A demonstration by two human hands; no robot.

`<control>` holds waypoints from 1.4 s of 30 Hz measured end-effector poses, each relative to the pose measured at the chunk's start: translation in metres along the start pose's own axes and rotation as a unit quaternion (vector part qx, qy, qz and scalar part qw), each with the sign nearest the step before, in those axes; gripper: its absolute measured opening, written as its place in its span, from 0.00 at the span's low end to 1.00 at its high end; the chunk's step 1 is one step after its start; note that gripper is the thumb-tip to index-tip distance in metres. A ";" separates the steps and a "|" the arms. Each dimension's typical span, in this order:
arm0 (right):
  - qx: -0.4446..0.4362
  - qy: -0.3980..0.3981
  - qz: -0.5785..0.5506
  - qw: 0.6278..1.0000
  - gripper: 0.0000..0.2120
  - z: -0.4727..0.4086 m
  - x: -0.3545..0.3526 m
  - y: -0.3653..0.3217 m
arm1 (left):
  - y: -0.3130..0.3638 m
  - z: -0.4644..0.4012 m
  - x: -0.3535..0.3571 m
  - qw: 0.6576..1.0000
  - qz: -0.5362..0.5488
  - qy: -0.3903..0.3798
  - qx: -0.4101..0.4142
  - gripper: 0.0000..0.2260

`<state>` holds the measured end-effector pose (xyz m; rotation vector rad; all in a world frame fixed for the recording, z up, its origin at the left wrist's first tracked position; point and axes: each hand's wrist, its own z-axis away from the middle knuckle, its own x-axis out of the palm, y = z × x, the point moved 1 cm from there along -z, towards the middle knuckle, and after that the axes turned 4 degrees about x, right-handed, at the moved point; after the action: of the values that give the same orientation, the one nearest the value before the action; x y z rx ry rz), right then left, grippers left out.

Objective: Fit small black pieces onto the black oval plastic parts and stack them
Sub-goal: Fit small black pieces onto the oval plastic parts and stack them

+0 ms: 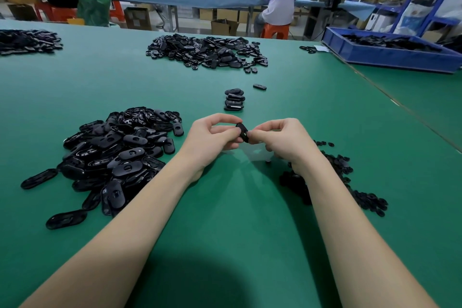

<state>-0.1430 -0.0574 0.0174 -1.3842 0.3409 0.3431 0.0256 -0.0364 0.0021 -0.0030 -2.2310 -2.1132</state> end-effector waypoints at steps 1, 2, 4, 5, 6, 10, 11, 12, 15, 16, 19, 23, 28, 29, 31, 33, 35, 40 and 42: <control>-0.003 0.001 -0.003 1.000 0.06 0.000 0.001 0.000 | 0.000 0.000 0.000 1.000 0.002 -0.001 -0.003 0.07; -0.005 -0.001 -0.007 1.000 0.06 0.000 0.001 0.000 | 0.000 0.001 0.000 1.000 0.004 -0.002 -0.004 0.07; -0.008 -0.005 -0.008 1.000 0.06 0.001 0.002 -0.001 | 0.000 0.001 0.000 1.000 0.005 -0.003 -0.004 0.07; -0.008 -0.005 -0.003 1.000 0.06 0.001 0.002 -0.001 | -0.001 0.001 0.000 1.000 0.005 -0.004 -0.004 0.07; -0.007 -0.004 0.005 1.000 0.06 0.001 0.002 -0.001 | -0.001 0.001 0.001 1.000 0.006 -0.005 -0.005 0.07; -0.007 -0.005 0.029 1.000 0.03 0.000 0.003 -0.001 | -0.002 0.001 0.001 1.000 0.015 0.001 -0.006 0.07; -0.004 -0.008 0.030 1.000 0.03 0.000 0.003 -0.001 | -0.002 0.001 0.001 1.000 0.017 0.002 -0.006 0.07; -0.002 -0.011 0.028 1.000 0.03 0.000 0.003 -0.001 | -0.002 0.001 0.000 1.000 0.020 0.003 -0.006 0.07; 0.000 -0.017 0.009 1.000 0.04 0.002 0.002 0.000 | -0.001 0.002 0.000 1.000 0.019 -0.003 -0.006 0.07; 0.002 -0.014 0.005 1.000 0.04 0.002 0.003 0.000 | -0.001 0.002 0.000 1.000 0.014 -0.007 -0.006 0.07; 0.008 -0.009 -0.011 1.000 0.03 0.003 0.004 0.000 | -0.002 0.002 0.000 1.000 0.001 -0.013 -0.002 0.07; 0.022 -0.028 -0.057 0.998 0.04 0.005 0.003 0.000 | -0.002 0.001 -0.002 1.000 -0.006 -0.016 0.001 0.06; 0.010 -0.007 -0.046 0.999 0.04 0.004 0.006 0.001 | -0.004 0.001 -0.001 1.000 -0.004 -0.011 0.001 0.06; 0.006 0.002 -0.035 0.999 0.04 0.004 0.006 0.001 | -0.004 0.001 -0.001 1.000 -0.001 -0.009 0.000 0.06; 0.002 0.011 -0.016 1.000 0.06 0.003 0.006 0.001 | -0.004 0.002 -0.001 1.000 0.011 -0.007 -0.004 0.07; -0.006 0.011 -0.013 1.000 0.09 0.002 0.004 0.001 | -0.002 0.002 -0.001 0.999 0.049 -0.007 -0.017 0.07; -0.014 0.006 -0.025 1.000 0.12 0.002 0.000 0.000 | 0.000 0.001 -0.002 0.993 0.114 -0.011 -0.037 0.07; -0.023 -0.045 -0.037 0.998 0.09 0.002 -0.004 0.003 | 0.003 0.002 -0.004 0.986 0.150 -0.029 -0.074 0.08; -0.026 -0.051 -0.038 0.998 0.09 0.002 -0.004 0.005 | 0.003 0.002 -0.004 0.992 0.100 -0.035 -0.072 0.08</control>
<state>-0.1487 -0.0546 0.0156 -1.4201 0.1951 0.3608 0.0291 -0.0337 0.0043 -0.2993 -2.0101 -2.1891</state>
